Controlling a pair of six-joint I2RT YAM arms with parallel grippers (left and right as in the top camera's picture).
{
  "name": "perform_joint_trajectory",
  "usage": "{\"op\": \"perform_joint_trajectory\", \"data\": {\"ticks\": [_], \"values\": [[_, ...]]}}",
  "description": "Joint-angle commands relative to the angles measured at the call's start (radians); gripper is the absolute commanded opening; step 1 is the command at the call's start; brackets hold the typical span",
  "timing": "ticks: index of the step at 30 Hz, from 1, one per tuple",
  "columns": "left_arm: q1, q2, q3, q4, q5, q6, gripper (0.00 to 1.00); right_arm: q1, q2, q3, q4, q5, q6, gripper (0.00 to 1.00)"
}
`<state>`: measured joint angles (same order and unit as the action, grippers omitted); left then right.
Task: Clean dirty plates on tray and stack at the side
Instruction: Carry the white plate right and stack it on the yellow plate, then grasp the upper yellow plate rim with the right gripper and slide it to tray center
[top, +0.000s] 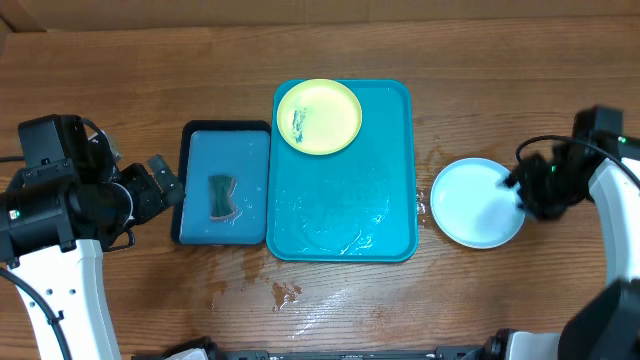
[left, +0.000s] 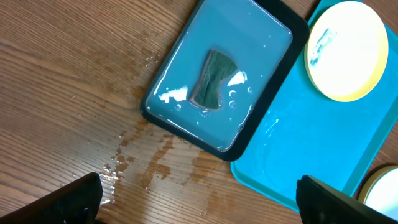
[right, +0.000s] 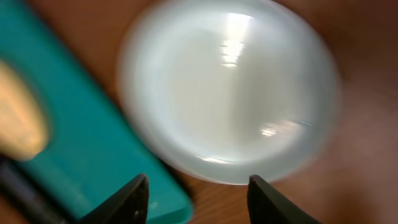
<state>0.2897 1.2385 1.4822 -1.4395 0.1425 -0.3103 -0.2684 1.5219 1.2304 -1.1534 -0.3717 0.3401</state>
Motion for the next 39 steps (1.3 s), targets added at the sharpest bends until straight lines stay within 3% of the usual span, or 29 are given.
{"op": "perform_joint_trajectory", "data": {"ticks": [1,5,10,13,21,26,29,33,35,37,39], "values": [[-0.002,0.005,0.008,0.009,0.008,0.019,1.00,0.119,-0.085,0.087,0.057,-0.264,-0.191,0.46],[-0.002,0.005,0.008,0.027,0.010,0.019,1.00,0.305,-0.087,0.093,0.240,-0.220,-0.187,0.45],[-0.002,0.005,0.008,0.038,0.063,0.019,1.00,0.582,0.021,0.094,0.429,0.089,-0.094,0.49],[-0.002,0.005,0.008,0.037,0.065,0.019,1.00,0.674,0.145,0.124,0.479,0.225,-0.092,0.52],[-0.002,0.005,0.008,0.037,0.072,0.019,1.00,0.677,0.430,0.190,0.827,0.372,-0.105,0.72],[-0.002,0.005,0.008,0.022,0.073,0.019,1.00,0.671,0.576,0.190,1.028,0.368,-0.104,0.74],[-0.002,0.005,0.008,0.022,0.073,0.019,1.00,0.677,0.631,0.190,1.039,0.357,-0.106,0.74],[-0.002,0.005,0.008,0.022,0.073,0.019,1.00,0.675,0.670,0.190,1.034,0.386,-0.108,0.52],[-0.002,0.005,0.008,0.022,0.073,0.019,1.00,0.674,0.670,0.190,1.026,0.386,-0.108,0.23],[-0.002,0.005,0.008,0.022,0.073,0.019,1.00,0.674,0.661,0.190,1.009,0.386,-0.108,0.04],[-0.002,0.005,0.008,0.022,0.072,0.019,1.00,0.673,0.645,0.191,0.979,0.386,-0.107,0.04]]}}
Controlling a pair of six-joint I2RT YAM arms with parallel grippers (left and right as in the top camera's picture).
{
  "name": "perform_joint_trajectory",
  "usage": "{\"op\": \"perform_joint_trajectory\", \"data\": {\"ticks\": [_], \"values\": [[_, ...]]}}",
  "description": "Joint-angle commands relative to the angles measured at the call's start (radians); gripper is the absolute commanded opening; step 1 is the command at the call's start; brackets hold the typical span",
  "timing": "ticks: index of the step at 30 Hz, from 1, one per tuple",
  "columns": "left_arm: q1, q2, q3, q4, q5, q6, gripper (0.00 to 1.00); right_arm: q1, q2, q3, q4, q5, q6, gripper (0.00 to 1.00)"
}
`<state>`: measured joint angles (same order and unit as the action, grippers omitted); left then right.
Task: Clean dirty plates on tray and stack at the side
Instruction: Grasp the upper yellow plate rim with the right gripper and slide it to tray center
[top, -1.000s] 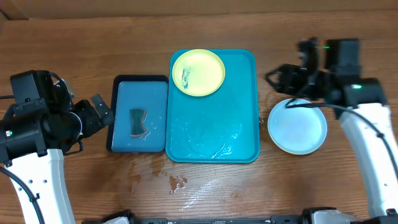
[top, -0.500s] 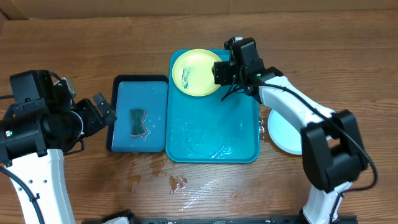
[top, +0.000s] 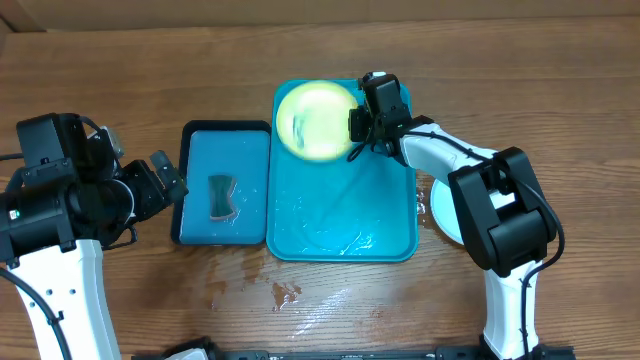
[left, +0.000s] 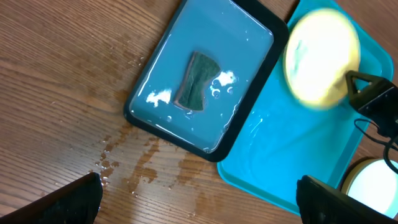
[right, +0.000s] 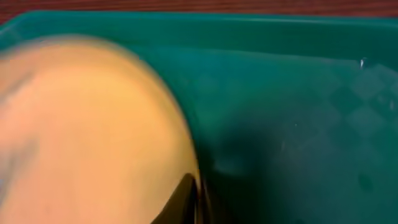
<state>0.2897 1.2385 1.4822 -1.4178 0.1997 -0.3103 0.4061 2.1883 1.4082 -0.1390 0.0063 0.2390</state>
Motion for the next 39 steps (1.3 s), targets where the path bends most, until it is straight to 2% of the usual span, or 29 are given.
{"op": "perform_joint_trajectory", "data": {"ticks": [1,8,12,15,17,21,24,26,30,32,34,35,37,39], "values": [[-0.002,0.005,0.008,0.000,0.016,0.019,1.00,-0.002,-0.037,0.013,-0.059,0.008,-0.003,0.04],[-0.002,0.005,0.008,0.006,0.016,0.019,1.00,-0.002,-0.244,0.013,-0.277,0.008,-0.003,0.04],[-0.002,0.005,0.008,0.013,0.016,0.019,1.00,-0.002,-0.431,0.013,-0.494,-0.008,-0.002,0.04],[-0.002,0.005,0.008,0.012,0.035,0.016,1.00,-0.002,-0.534,0.013,-0.654,-0.095,0.002,0.04],[-0.002,0.005,0.008,0.012,0.070,0.020,1.00,-0.002,-0.560,0.013,-0.743,-0.135,0.062,0.04],[-0.003,0.005,0.008,0.011,0.167,0.098,1.00,-0.001,-0.545,-0.026,-0.913,-0.139,0.348,0.04],[-0.003,0.005,0.008,0.001,0.187,0.142,1.00,0.005,-0.532,-0.121,-0.866,-0.142,0.558,0.04],[-0.006,0.005,0.008,-0.012,0.185,0.167,1.00,0.017,-0.523,-0.200,-0.765,-0.144,0.628,0.04],[-0.010,0.005,0.007,-0.031,0.182,0.204,1.00,0.043,-0.508,-0.336,-0.520,-0.169,0.641,0.04],[-0.010,0.005,0.005,-0.037,0.182,0.210,1.00,0.061,-0.504,-0.374,-0.436,-0.140,0.592,0.04],[-0.010,0.005,0.005,-0.038,0.181,0.211,1.00,0.085,-0.498,-0.378,-0.422,-0.112,0.535,0.04],[-0.010,0.005,0.005,-0.038,0.177,0.210,1.00,0.097,-0.498,-0.378,-0.422,-0.110,0.507,0.06],[-0.010,0.005,0.005,-0.037,0.155,0.210,1.00,0.111,-0.500,-0.370,-0.437,-0.092,0.444,0.30],[-0.010,0.005,-0.001,-0.037,0.138,0.210,1.00,0.109,-0.506,-0.350,-0.481,-0.070,0.444,0.40]]}}
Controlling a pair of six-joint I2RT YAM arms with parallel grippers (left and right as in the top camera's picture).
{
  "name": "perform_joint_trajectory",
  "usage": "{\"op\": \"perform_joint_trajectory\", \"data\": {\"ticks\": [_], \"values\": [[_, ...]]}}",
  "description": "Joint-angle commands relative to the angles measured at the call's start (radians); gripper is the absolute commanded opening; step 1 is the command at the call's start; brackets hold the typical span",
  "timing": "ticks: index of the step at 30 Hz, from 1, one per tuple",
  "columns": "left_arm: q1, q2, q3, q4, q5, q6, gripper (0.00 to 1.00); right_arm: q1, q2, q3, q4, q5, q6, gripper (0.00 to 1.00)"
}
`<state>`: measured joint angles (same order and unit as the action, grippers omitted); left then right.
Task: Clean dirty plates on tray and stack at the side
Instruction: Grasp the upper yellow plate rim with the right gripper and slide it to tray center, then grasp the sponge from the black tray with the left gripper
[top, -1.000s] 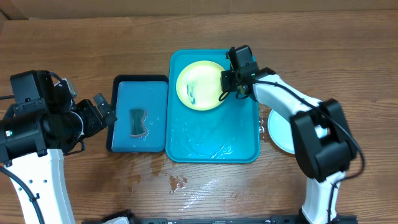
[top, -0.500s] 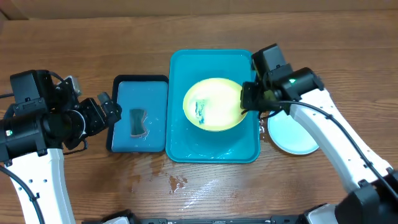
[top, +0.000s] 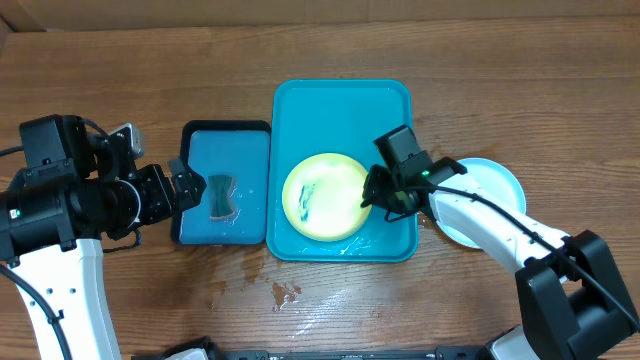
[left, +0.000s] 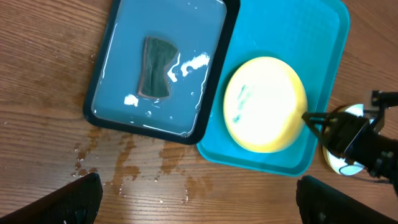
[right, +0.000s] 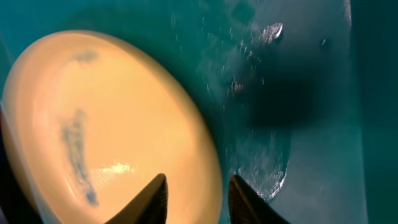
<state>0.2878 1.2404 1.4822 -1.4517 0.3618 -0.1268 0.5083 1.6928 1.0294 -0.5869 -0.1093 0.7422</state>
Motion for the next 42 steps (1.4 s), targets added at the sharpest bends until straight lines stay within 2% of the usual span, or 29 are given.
{"op": "perform_joint_trajectory", "data": {"ticks": [1,4,7,11,13,17,20,23,25,28,29,30,31,32,33,34,35,42], "values": [[-0.008,0.003,-0.008,-0.003,-0.025,0.026,1.00,-0.002,-0.019,0.046,-0.063,0.058,-0.060,0.42],[-0.009,0.003,-0.045,0.000,-0.025,0.027,1.00,-0.034,-0.058,0.099,-0.149,0.090,-0.084,0.43],[-0.018,0.003,-0.118,0.030,-0.026,0.026,1.00,-0.069,-0.129,0.167,-0.218,0.087,-0.230,0.43],[-0.060,0.004,-0.254,0.145,-0.031,0.026,0.94,-0.076,-0.216,0.225,-0.287,0.060,-0.404,0.46],[-0.093,0.014,-0.319,0.213,-0.061,0.014,0.90,-0.076,-0.258,0.229,-0.311,0.056,-0.418,0.51],[-0.198,0.086,-0.429,0.367,-0.244,-0.078,0.86,-0.076,-0.303,0.229,-0.365,0.021,-0.417,0.66],[-0.270,0.169,-0.434,0.435,-0.344,-0.100,0.82,-0.076,-0.298,0.229,-0.379,-0.042,-0.418,0.67],[-0.336,0.260,-0.434,0.486,-0.457,-0.176,0.83,-0.076,-0.292,0.229,-0.389,-0.050,-0.417,0.67],[-0.350,0.322,-0.434,0.511,-0.480,-0.237,0.82,-0.076,-0.292,0.229,-0.393,-0.050,-0.417,0.67],[-0.341,0.408,-0.434,0.538,-0.476,-0.290,0.71,-0.076,-0.292,0.228,-0.413,-0.053,-0.418,0.67],[-0.336,0.428,-0.434,0.542,-0.476,-0.302,0.62,-0.076,-0.292,0.228,-0.421,-0.052,-0.418,0.67],[-0.329,0.450,-0.434,0.545,-0.473,-0.316,0.50,-0.076,-0.292,0.228,-0.430,-0.050,-0.418,0.67],[-0.321,0.467,-0.433,0.545,-0.468,-0.332,0.31,-0.076,-0.292,0.227,-0.435,-0.050,-0.418,0.66],[-0.312,0.477,-0.432,0.545,-0.455,-0.344,0.19,-0.076,-0.292,0.227,-0.439,-0.050,-0.418,0.66],[-0.305,0.481,-0.431,0.545,-0.436,-0.348,0.13,-0.076,-0.292,0.227,-0.441,-0.050,-0.418,0.66],[-0.297,0.481,-0.430,0.549,-0.411,-0.349,0.11,-0.076,-0.292,0.227,-0.442,-0.050,-0.418,0.66],[-0.289,0.479,-0.424,0.549,-0.389,-0.348,0.04,-0.076,-0.292,0.227,-0.441,-0.050,-0.418,0.66],[-0.268,0.478,-0.252,0.404,-0.340,-0.313,0.06,-0.076,-0.291,0.227,-0.440,-0.049,-0.418,0.65]]}}
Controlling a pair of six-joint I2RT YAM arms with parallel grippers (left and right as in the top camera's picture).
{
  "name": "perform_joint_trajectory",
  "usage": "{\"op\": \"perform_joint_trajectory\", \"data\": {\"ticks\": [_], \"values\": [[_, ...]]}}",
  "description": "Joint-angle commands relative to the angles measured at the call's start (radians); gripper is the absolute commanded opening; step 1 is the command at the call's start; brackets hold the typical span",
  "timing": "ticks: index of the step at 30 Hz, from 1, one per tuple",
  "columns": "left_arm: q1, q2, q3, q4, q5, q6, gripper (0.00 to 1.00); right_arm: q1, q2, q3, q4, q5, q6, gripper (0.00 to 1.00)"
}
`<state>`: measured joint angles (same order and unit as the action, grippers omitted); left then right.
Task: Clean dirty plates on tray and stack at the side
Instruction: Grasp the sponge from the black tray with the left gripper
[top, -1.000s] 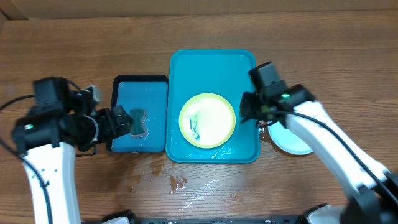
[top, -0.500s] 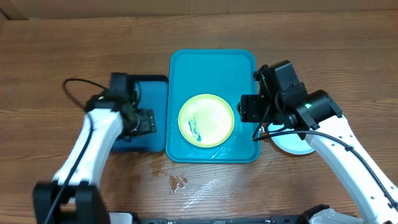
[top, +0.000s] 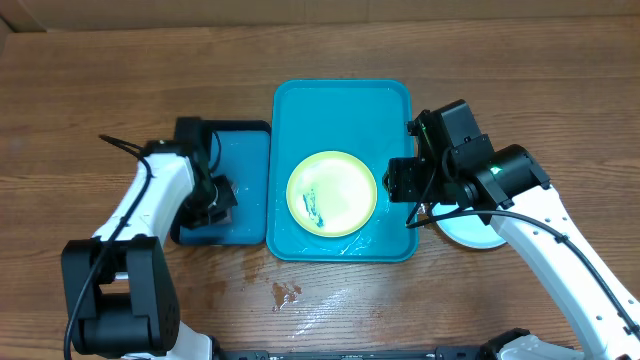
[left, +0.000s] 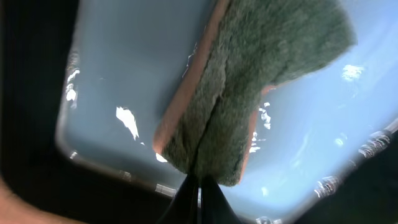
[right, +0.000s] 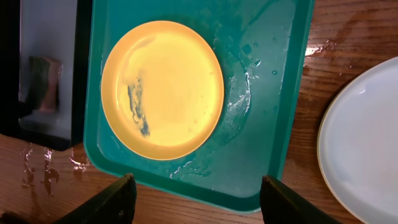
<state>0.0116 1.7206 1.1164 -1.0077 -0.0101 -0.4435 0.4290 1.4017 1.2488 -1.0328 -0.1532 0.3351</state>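
Note:
The yellow plate (top: 331, 193) lies flat in the near half of the teal tray (top: 392, 120), with a dark smear on its face (right: 138, 106). My right gripper (right: 199, 202) hangs open above the tray's near right part, holding nothing. The green sponge (left: 261, 81) with its brown backing lies in the water of the black-rimmed basin (top: 245, 150). My left gripper (left: 199, 180) is down in the basin, shut on the sponge's edge. A clean white plate (right: 364, 143) rests on the table right of the tray, partly hidden by my right arm in the overhead view.
Water is spilled on the wood in front of the basin and tray (top: 285, 293). The tray floor is wet around the yellow plate (right: 239, 106). The basin touches the tray's left side.
My left gripper was open high above the table; now it is down in the basin, shut on the sponge. My right gripper has left the yellow plate's right rim and stands open above it.
The yellow plate lay at the tray's far end while my right gripper was over the white plate. Then the right gripper was at the yellow plate's rim. Then the plate was in the tray's near half. Now it is let go, and my left gripper holds the sponge.

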Motion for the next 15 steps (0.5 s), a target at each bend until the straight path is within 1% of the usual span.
{"op": "perform_joint_trajectory", "data": {"ticks": [1,2,3,4,5,9,12,13,15], "values": [[0.008,-0.003,0.140,-0.058,0.033,0.020,0.14,0.003,0.000,0.007,0.006,-0.006,-0.011,0.65],[0.006,-0.003,0.161,-0.069,0.033,0.033,0.32,0.003,0.000,0.007,0.006,-0.006,-0.011,0.65],[0.003,-0.002,0.175,-0.064,0.032,0.058,0.56,0.003,0.000,0.007,0.006,-0.006,-0.011,0.65],[0.001,-0.001,0.174,-0.058,0.023,0.071,0.62,0.003,0.000,0.007,0.006,-0.006,-0.011,0.65],[0.000,0.005,0.170,-0.049,0.012,0.084,0.65,0.003,0.000,0.007,0.006,-0.005,-0.011,0.65],[-0.002,0.031,0.122,0.014,-0.001,0.129,0.67,0.003,0.000,0.007,0.006,-0.005,-0.011,0.65],[-0.005,0.072,0.062,0.090,0.000,0.152,0.66,0.003,0.000,0.007,0.006,-0.005,-0.011,0.65],[-0.006,0.094,0.045,0.109,0.002,0.152,0.59,0.003,0.001,0.007,0.006,-0.005,-0.011,0.65],[-0.006,0.139,0.023,0.121,0.019,0.152,0.36,0.003,0.004,0.007,0.005,-0.005,-0.011,0.65]]}}
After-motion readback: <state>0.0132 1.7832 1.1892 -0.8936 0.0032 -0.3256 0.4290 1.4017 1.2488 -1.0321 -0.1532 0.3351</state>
